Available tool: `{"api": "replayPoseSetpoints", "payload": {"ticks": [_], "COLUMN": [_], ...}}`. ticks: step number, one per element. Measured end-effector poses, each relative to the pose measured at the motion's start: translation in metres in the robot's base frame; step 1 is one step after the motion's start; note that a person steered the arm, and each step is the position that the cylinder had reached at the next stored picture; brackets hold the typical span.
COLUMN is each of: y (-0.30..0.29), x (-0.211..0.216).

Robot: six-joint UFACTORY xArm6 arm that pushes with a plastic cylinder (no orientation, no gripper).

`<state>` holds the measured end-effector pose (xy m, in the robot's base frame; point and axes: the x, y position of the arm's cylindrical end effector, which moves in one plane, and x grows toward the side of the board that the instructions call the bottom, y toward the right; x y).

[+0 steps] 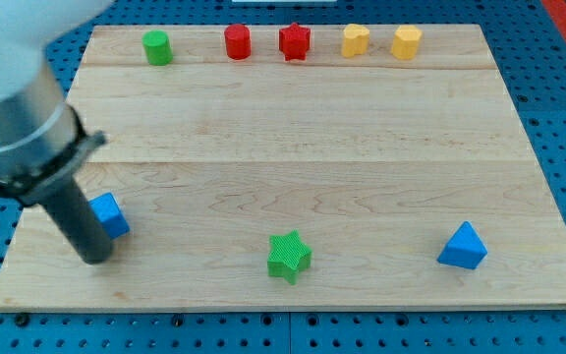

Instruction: Place the green circle at the left side of the red circle

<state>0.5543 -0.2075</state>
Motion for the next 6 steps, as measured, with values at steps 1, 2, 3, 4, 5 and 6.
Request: {"api": "replayPoseSetpoints", "payload": {"ticks": [1,2,3,4,5,6], "y": [-0.016,-0.014,-0.001,-0.042,-0.043,-0.023], "x": [-0.059,-0.093,-0.095,-0.157,-0.231,-0.279]}}
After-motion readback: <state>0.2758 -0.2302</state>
